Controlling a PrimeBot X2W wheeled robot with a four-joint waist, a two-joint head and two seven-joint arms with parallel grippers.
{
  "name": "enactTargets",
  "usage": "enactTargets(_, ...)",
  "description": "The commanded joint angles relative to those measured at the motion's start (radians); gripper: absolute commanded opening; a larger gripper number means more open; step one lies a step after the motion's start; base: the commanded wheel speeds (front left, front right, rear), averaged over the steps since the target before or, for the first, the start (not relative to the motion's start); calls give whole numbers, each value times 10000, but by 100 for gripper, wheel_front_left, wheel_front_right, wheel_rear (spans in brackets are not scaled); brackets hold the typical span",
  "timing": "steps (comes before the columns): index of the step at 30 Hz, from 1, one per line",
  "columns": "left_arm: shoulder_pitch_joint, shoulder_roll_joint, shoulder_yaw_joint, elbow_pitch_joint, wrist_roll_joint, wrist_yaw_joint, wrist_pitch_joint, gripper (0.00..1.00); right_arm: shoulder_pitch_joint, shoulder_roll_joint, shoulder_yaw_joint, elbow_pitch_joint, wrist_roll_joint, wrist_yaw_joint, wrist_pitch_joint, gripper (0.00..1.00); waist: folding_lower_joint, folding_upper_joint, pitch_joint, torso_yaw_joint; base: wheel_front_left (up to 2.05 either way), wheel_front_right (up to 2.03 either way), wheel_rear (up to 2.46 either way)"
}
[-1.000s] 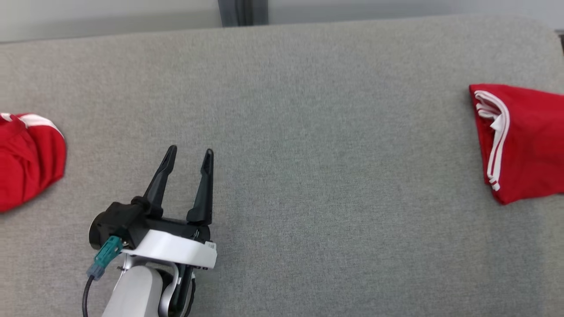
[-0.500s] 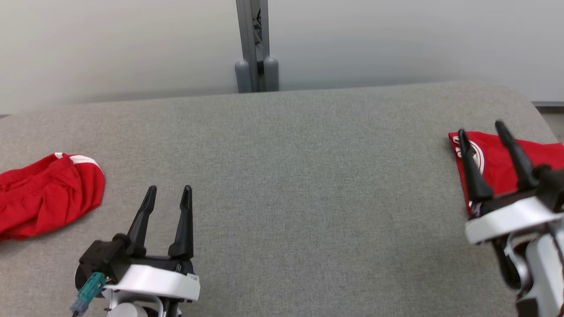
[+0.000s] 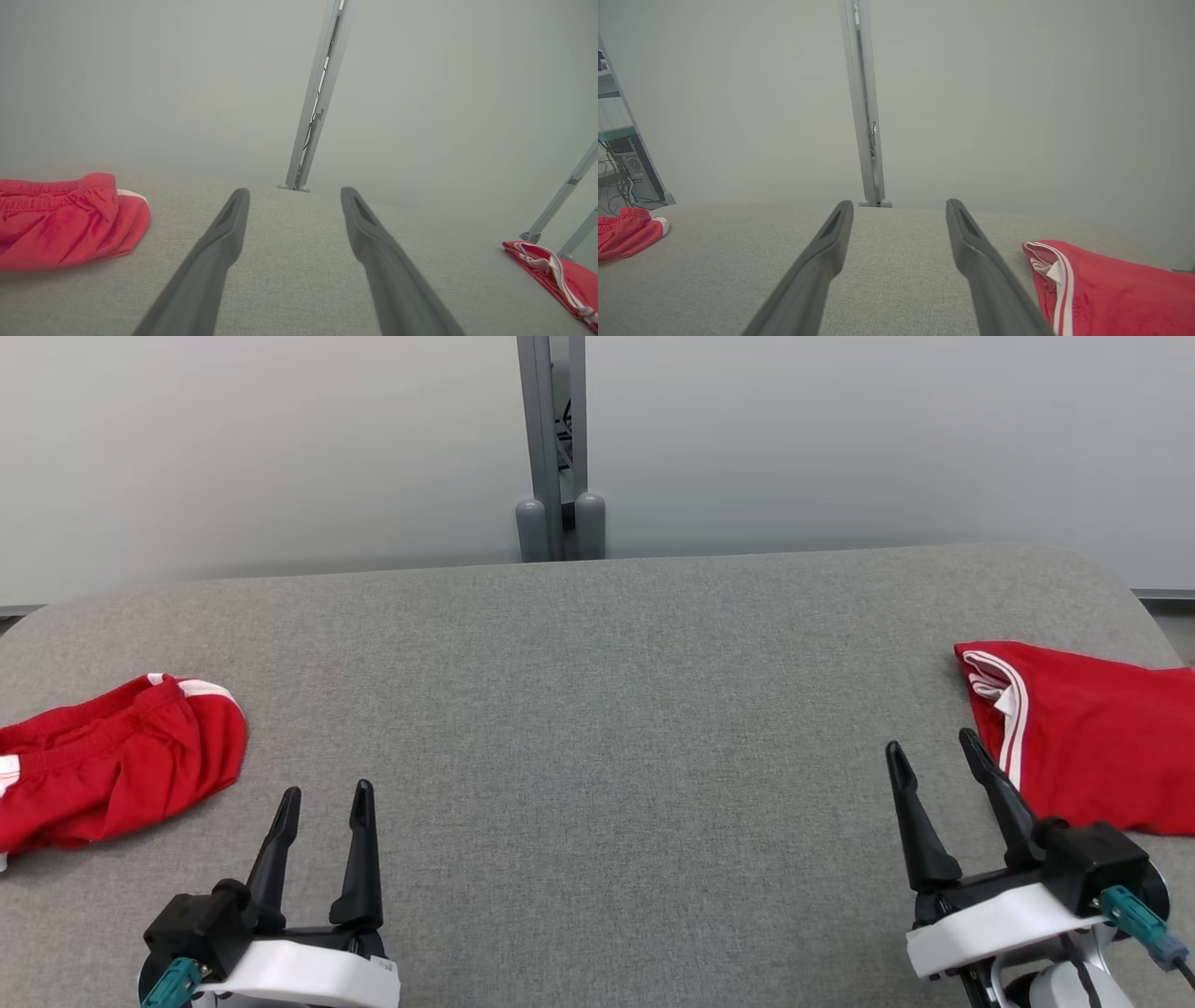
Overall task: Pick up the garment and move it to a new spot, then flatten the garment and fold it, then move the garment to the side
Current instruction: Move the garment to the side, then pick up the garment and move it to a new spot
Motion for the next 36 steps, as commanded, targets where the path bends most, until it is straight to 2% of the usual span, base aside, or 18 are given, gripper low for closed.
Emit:
enactTargets(1, 61, 34, 20, 19, -4, -29, 10, 100, 165, 44, -166, -69, -82, 1, -36, 100, 0, -1, -20, 6, 0, 0, 0)
enactTargets(12, 53, 37, -94, 172, -11, -148, 10, 100, 391, 275, -913, -25, -354, 1, -34, 100, 0, -1, -71, 20, 0, 0, 0)
enactTargets(25, 61, 35, -232, 267, 0, -185, 10, 100, 434, 277, -903, 20, -172, 1, -35, 100, 0, -1, -10, 63, 0, 0, 0)
enactTargets(30, -45, 39, -324, 324, 65, -167, 10, 100, 452, 279, -896, 43, -125, 1, -35, 100, 0, -1, 33, 323, 0, 0, 0)
enactTargets(36, -106, 40, -352, 338, 184, -179, 10, 100, 498, 276, -825, 15, -62, 1, -35, 100, 0, -1, 155, 1016, 0, 0, 0)
